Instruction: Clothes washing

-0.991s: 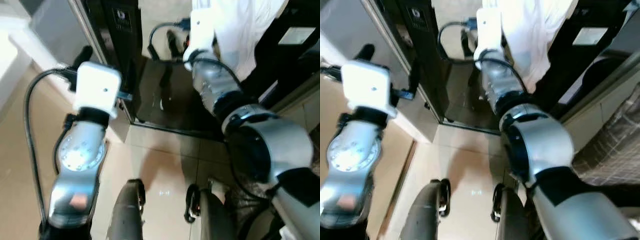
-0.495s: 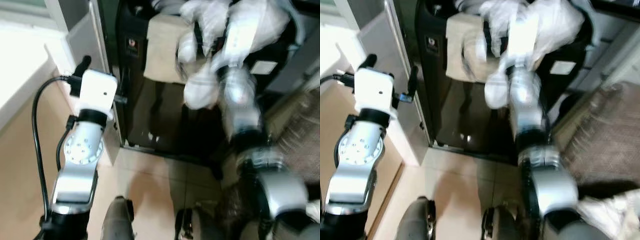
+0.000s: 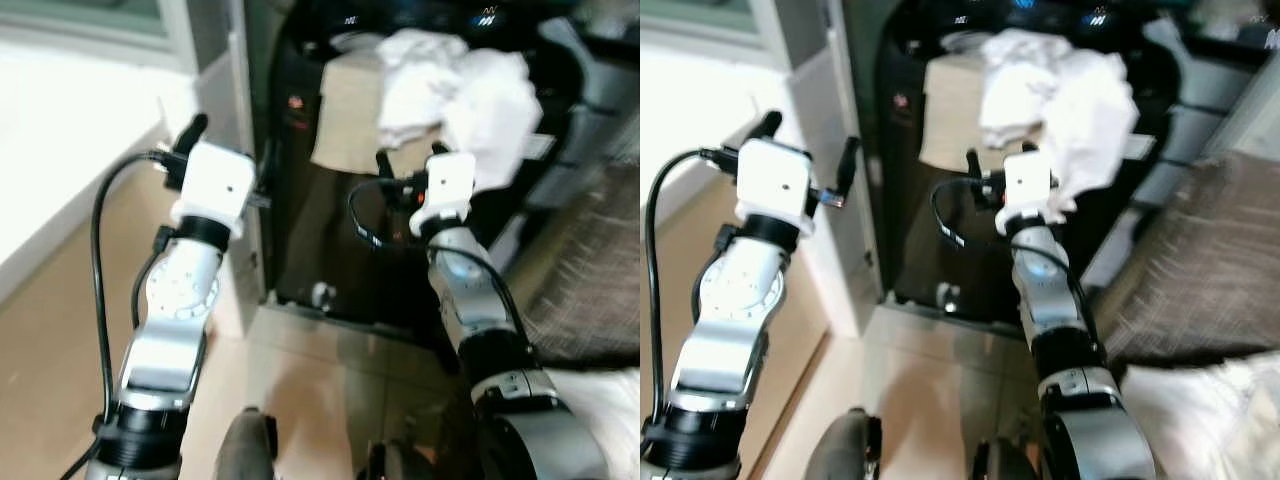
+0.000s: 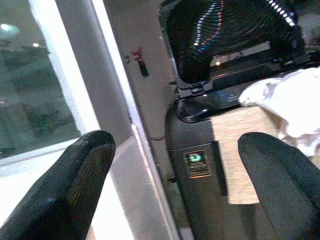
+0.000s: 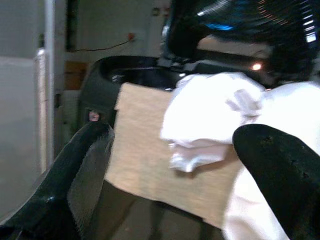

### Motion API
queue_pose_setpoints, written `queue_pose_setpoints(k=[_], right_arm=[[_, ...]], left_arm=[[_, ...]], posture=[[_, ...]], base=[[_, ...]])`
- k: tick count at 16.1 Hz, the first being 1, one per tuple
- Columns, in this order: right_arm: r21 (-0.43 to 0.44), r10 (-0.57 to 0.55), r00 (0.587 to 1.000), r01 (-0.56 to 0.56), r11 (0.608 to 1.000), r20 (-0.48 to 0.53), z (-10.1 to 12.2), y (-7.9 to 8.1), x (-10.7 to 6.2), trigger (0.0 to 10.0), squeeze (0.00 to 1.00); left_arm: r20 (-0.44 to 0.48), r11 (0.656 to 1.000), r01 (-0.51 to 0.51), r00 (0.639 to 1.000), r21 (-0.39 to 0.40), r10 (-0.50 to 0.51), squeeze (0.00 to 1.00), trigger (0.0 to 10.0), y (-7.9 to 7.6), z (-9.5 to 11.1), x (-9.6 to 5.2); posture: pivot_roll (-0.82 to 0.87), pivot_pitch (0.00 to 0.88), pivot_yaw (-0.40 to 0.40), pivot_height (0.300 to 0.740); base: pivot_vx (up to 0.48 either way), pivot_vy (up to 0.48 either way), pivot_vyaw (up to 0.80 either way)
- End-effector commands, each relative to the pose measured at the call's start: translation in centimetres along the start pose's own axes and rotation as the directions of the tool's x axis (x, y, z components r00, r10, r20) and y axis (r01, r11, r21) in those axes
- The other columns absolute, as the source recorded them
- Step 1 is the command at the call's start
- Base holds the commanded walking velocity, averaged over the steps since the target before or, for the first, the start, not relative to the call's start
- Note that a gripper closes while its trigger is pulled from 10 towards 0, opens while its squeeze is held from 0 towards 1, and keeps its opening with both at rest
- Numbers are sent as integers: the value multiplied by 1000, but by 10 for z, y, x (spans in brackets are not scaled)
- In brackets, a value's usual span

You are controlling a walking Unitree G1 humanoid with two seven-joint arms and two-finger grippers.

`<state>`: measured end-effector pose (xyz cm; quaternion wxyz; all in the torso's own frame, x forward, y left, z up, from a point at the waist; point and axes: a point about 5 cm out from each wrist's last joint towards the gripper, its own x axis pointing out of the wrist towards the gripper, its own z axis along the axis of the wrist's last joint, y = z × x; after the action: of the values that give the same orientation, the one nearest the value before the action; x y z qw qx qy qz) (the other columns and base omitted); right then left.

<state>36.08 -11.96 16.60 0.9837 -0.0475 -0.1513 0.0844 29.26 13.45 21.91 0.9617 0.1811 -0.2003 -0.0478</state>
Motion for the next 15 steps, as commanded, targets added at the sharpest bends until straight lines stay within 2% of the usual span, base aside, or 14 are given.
queue_pose_setpoints(k=[1, 2, 4, 6, 7, 11, 15], right_arm=[[-7, 2, 1000, -2, 1000, 17, 4, 1, 2, 10000, 0], [-10, 11, 1000, -10, 1000, 19, 3, 3, 1, 10000, 0], [20, 36, 999, -35, 999, -24, 0, 7, -1, 10000, 0], [7, 46, 998, -46, 999, -34, -1, 8, -1, 10000, 0], [-10, 35, 999, -36, 999, -24, -2, 6, -3, 10000, 0], [10, 67, 997, -67, 998, -34, -2, 9, -4, 10000, 0], [40, 122, 993, -122, 992, 9, 7, 13, 2, 10000, 0]], left_arm=[[16, 1000, 12, 1000, 15, -12, 0, 10000, -3, 1, 1], [13, 1000, 12, 1000, 21, -13, 0, 10000, -3, -1, 0], [-4, 999, 40, 999, -36, -40, 0, 10000, -5, -4, -1], [-2, 999, 46, 999, -8, -46, 0, 10000, -5, -4, -1], [-15, 999, 17, 1000, 45, -17, 0, 10000, -2, -6, -1], [-3, 999, 13, 1000, 47, -12, 0, 10000, -3, -2, 0], [-2, 998, -28, 1000, 50, 28, 0, 10000, -7, 1, 1]], posture=[[78, 11, -32, 708], [80, 10, -32, 708], [80, 12, -30, 708], [78, 19, -29, 708], [74, 35, -23, 708], [79, 44, -23, 708], [84, 44, -31, 739]], base=[[0, 0, 0], [0, 0, 0], [0, 240, -391], [0, 480, -744], [0, 0, 0], [0, 0, 0], [0, 0, -109]])
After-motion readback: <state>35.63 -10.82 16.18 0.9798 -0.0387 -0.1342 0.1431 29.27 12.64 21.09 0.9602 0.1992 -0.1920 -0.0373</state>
